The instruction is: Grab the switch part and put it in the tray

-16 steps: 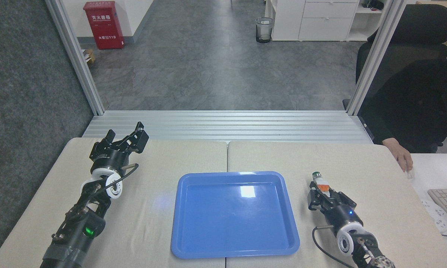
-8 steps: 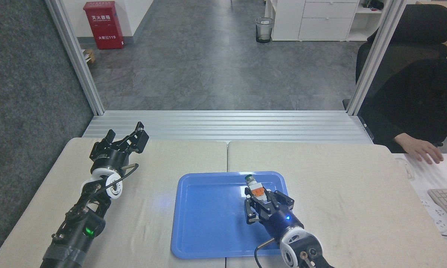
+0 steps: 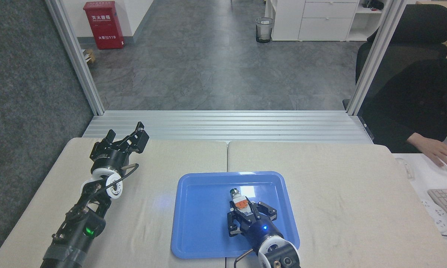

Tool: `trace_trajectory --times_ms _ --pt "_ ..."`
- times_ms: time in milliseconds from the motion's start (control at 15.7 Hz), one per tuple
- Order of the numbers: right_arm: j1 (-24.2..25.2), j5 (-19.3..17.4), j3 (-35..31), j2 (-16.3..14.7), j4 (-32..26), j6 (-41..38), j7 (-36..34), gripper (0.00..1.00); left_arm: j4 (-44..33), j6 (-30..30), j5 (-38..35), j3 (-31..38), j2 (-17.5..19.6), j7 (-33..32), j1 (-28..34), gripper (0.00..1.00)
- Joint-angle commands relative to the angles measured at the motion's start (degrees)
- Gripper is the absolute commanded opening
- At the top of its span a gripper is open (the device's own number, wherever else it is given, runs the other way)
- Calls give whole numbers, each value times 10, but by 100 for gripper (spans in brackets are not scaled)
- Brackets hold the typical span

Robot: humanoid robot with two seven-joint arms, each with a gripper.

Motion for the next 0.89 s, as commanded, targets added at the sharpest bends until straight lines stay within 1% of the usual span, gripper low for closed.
trace_trajectory --times_ms 0,64,191,255,319,383,447,511,574,702,766,830 --pt "-13 3 6 29 59 14 -2 84 0 0 0 0 -1 0 0 100" --pt "-21 1 -17 37 58 14 -4 93 0 0 0 0 -1 0 0 100" --pt "-71 0 -81 48 58 14 -5 94 0 0 0 0 -1 0 0 100" --pt "-112 -1 -122 47 59 13 -6 94 0 0 0 0 0 0 0 100" --pt "-151 -1 -148 40 64 10 -6 94 0 0 0 0 0 0 0 100" --pt "-183 -1 -162 27 82 8 -10 96 0 0 0 0 -1 0 0 100" --pt "-204 -2 -168 -3 103 6 -18 98 0 0 0 0 0 0 0 100" --pt "-212 -2 -167 -46 120 -3 -39 98 0 0 0 0 -1 0 0 100" --pt "-212 -1 -167 -78 142 -29 -64 98 0 0 0 0 0 0 0 100" --pt "-211 -2 -168 -113 184 -65 -105 98 0 0 0 0 0 0 0 100" --pt "-206 -6 -168 -127 186 -68 -107 98 0 0 0 0 -1 0 0 100" --pt "-199 -12 -166 -128 180 -68 -107 98 0 0 0 0 -1 0 0 100"
